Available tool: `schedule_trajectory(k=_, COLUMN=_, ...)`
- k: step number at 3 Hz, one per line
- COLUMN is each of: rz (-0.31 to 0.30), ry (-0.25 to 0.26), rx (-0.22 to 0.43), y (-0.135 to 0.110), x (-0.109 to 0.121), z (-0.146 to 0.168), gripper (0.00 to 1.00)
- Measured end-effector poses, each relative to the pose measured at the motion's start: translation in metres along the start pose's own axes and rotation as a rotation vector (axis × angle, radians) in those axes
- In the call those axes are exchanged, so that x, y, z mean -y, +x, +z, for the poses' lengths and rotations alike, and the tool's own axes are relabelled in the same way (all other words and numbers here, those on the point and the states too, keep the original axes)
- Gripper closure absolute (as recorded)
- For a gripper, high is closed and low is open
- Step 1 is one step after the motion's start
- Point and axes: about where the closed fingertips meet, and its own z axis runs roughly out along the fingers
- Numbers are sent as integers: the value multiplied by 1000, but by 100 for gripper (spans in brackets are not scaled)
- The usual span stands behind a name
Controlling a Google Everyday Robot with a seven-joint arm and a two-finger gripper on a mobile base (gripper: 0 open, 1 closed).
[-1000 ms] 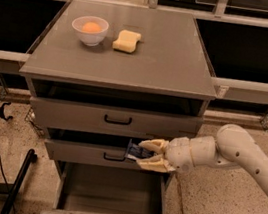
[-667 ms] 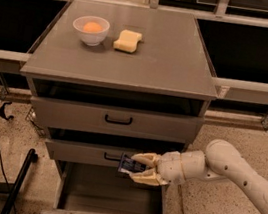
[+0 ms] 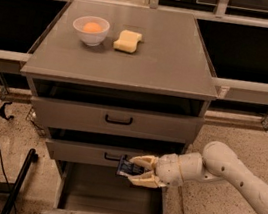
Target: Place rxbar blueberry into bottom drawer
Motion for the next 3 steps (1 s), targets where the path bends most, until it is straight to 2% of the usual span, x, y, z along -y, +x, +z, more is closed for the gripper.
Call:
schedule_trajectory(k=1, rz=4, ry=-33, rx=-8, y=28, x=-2, z=22, gripper=100)
schedule_trajectory(k=2, rz=5, ry=-67, rx=-57, y=71, x=-4, z=54, gripper=100)
schedule_trajectory(k=3, rz=-28, ry=-71, rx=-184, y=118, x=-7, z=86, gripper=100)
